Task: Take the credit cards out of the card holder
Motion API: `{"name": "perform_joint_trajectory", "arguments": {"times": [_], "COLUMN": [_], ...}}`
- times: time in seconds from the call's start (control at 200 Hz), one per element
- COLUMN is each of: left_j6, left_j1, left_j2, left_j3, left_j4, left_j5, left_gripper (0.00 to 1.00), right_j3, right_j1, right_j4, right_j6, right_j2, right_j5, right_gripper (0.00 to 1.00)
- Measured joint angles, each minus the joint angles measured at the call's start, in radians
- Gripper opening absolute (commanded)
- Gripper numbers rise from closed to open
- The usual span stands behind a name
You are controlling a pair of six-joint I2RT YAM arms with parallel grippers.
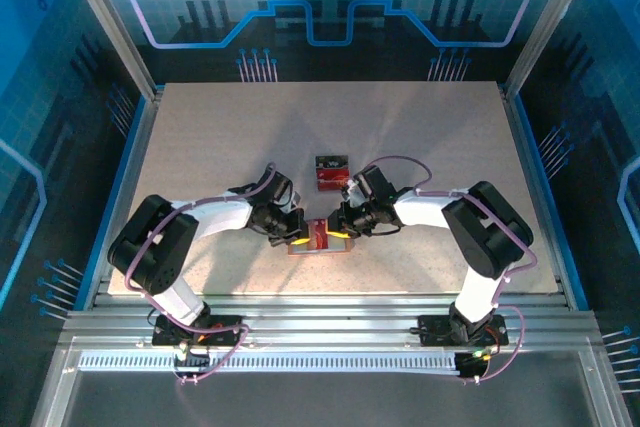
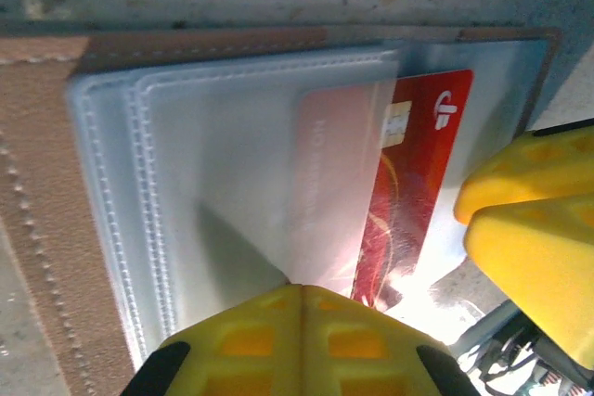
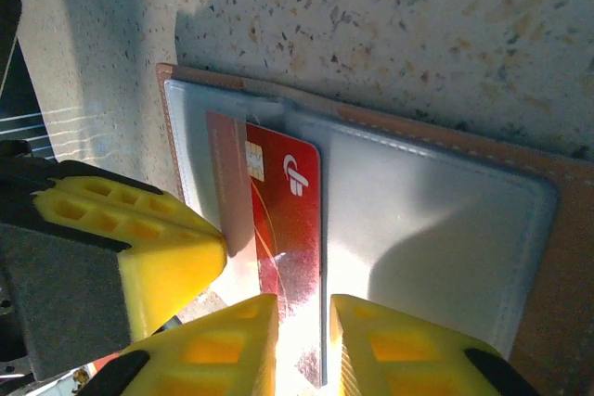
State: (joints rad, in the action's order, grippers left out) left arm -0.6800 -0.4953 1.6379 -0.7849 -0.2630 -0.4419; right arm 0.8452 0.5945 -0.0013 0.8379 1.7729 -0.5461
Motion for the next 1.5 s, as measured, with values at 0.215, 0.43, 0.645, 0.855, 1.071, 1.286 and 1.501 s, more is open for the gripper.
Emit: {"name": "perform_joint_trajectory", "arguments": {"times": [0.215, 0.43, 0.645, 0.855, 1.071, 1.286, 1.501], "left_j6": [0.01, 0.011, 0.011, 0.017, 0.028, 0.029, 0.029], "left_j1": [0.0, -0.003, -0.005, -0.005, -0.005, -0.005, -0.005], "left_j2": [0.003, 0.007, 0.014, 0.015, 0.014, 0.002, -0.029], "left_j3": [-0.011, -0.011, -0.018, -0.019, -0.019, -0.019, -0.019], "left_j4": [-0.02, -0.02, -0.021, -0.021, -0.023, -0.052, -0.074], "left_j5": [0.009, 0.009, 0.008, 0.008, 0.009, 0.024, 0.031], "left_gripper": [0.0, 0.0, 0.0, 0.0, 0.04, 0.09, 0.1], "right_j3": [0.0, 0.0, 0.0, -0.003, -0.008, 0.013, 0.073], "right_j1": [0.0, 0.0, 0.0, 0.0, 0.0, 0.0, 0.0], "right_j4": [0.033, 0.056, 0.077, 0.092, 0.082, -0.019, -0.175], "right_j6": [0.008, 0.012, 0.027, 0.042, 0.042, -0.011, -0.088], "right_j2": [0.026, 0.044, 0.051, 0.051, 0.027, -0.01, -0.049], "right_j5": [-0.023, -0.047, -0.069, -0.076, -0.074, -0.035, 0.026], "right_gripper": [0.22, 0.22, 0.21, 0.14, 0.07, 0.05, 0.05]}}
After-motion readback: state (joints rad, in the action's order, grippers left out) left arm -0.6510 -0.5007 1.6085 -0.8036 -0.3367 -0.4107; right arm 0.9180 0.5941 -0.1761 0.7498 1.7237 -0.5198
